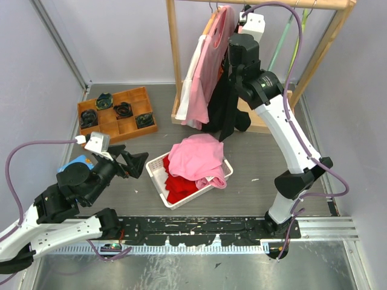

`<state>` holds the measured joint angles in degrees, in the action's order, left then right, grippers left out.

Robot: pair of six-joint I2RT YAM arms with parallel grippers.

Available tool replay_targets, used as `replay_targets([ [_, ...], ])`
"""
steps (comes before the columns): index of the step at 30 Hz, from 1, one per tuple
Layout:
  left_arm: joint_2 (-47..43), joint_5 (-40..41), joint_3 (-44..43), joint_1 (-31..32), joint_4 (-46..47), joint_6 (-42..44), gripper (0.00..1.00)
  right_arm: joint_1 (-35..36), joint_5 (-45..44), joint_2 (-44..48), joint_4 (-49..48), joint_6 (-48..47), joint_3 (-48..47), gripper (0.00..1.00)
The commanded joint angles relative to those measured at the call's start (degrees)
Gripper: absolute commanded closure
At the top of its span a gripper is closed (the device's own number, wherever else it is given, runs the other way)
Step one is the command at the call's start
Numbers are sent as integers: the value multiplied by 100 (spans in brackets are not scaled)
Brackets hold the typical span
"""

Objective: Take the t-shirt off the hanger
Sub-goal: Pick up the hanger from the clothesline.

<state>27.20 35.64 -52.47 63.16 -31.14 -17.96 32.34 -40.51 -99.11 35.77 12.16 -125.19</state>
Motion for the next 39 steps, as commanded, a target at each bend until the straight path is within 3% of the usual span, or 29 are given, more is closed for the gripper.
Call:
replay_targets([
  [1, 47, 39, -94, 13, 250, 82, 2, -56, -264, 72, -237, -284, -469, 99],
  [17, 203, -59, -96, 16, 354, -2, 2, -166, -318, 461, -250, -604, -395, 99],
  [20, 198, -58, -97, 15, 352, -4, 2, -221, -302, 459, -189, -579, -388, 91],
  [23, 189, -60, -88, 13, 347, -17, 2, -296, -287, 410, -76, -535, -391, 74],
  [27, 187, -54, -85, 15, 330, -18, 2, -405, -271, 272, 186, -401, -499, 75],
  [29, 168, -49, -90, 17, 312, -17, 2, -446, -263, 223, 270, -383, -532, 64],
  [31, 156, -46, -83, 13, 303, -20, 2, -483, -219, 179, 330, -347, -560, 60],
  [32, 150, -39, -82, 17, 301, -21, 2, -504, -194, 163, 346, -330, -567, 62],
  [34, 146, -24, -72, 18, 299, -21, 2, -550, -175, 126, 395, -285, -588, 78],
  [37, 152, -27, -73, 14, 296, -15, 2, -578, -111, 103, 430, -286, -591, 73],
  [39, 148, -22, -77, 13, 301, -15, 2, -596, -137, 86, 448, -274, -599, 81],
])
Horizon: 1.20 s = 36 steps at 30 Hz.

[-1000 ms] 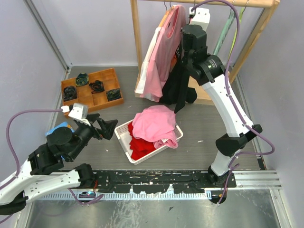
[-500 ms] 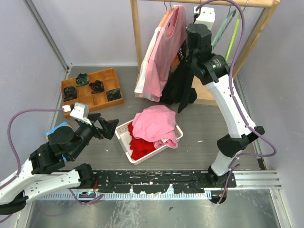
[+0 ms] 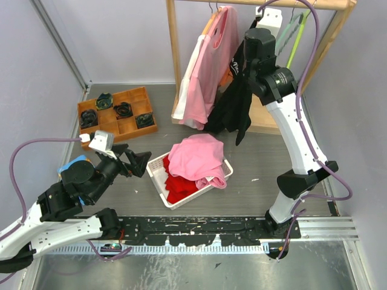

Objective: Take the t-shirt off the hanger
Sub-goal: Pick up the hanger from the clothesline.

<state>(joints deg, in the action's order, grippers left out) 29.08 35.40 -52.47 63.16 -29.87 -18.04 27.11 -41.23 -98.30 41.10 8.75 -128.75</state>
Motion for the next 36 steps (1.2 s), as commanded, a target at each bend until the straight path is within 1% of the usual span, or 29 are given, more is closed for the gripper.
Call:
replay_targets([
  [1, -39, 1, -71, 13, 172, -11, 2, -72, -84, 0, -85, 65, -230, 84],
  [4, -40, -2, -72, 15, 170, -7, 2, -75, -74, 4, -84, 73, -220, 89],
  [9, -30, -3, -97, 13, 173, -6, 2, -79, -36, 58, -135, 5, -244, 91],
  [13, 6, -35, -152, 17, 196, 6, 2, -82, 169, 250, -414, -166, -156, 99],
  [17, 101, -63, -193, 13, 229, 27, 2, -82, 457, 509, -680, -260, -90, 100],
  [23, 240, -101, -240, 17, 319, 61, 2, -79, 624, 854, -939, -423, 10, 99],
  [28, 387, -93, -324, 14, 405, 114, 2, -82, 796, 1214, -1242, -585, 303, 99],
  [32, 519, -103, -376, 13, 474, 151, 2, -81, 997, 1432, -1232, -692, 379, 99],
  [36, 643, -119, -404, 18, 531, 160, 2, -81, 1164, 1748, -1417, -814, 760, 99],
])
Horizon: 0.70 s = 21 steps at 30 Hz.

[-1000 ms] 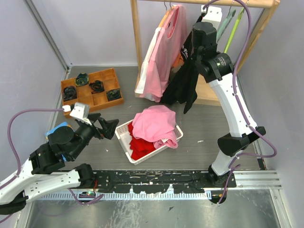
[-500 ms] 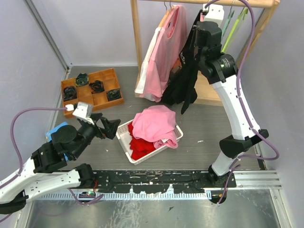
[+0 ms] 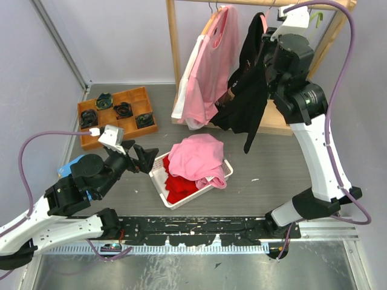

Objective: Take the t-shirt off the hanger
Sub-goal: Pick up the hanger from the clothesline.

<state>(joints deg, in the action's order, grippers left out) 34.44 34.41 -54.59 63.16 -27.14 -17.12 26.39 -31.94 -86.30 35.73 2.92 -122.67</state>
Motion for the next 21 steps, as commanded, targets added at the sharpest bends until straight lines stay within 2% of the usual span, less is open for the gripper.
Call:
replay_targets([
  [1, 134, -22, -193, 13, 280, 67, 2, -6, 243, 619, -955, -269, 241, 99],
  [15, 189, -23, -131, 13, 444, 55, 2, -8, 443, 1056, -998, -412, 551, 100],
  [21, 252, -65, -206, 13, 514, 162, 2, -10, 714, 1592, -979, -257, 1361, 99],
])
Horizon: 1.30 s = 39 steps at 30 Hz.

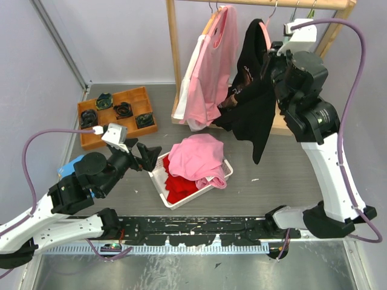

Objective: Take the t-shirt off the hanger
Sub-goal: Pick up the hanger from the clothesline.

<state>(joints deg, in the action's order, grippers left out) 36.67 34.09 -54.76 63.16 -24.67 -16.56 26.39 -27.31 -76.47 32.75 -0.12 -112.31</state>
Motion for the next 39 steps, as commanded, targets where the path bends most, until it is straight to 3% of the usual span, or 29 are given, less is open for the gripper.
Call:
replay_targets([
  [1, 52, -39, -225, 15, 273, 137, 2, -11, 313, 740, -719, 88, 500, 99],
  [8, 261, -101, -407, 18, 362, 229, 2, -4, 581, 1554, -1071, 230, 1184, 99],
  [23, 1034, -502, -1124, 14, 669, 476, 2, -7, 992, 2285, -1359, 136, 741, 99],
  [39, 1716, -931, -1678, 12, 1038, 553, 2, -153, 1221, 2341, -1206, -8, 0, 99],
])
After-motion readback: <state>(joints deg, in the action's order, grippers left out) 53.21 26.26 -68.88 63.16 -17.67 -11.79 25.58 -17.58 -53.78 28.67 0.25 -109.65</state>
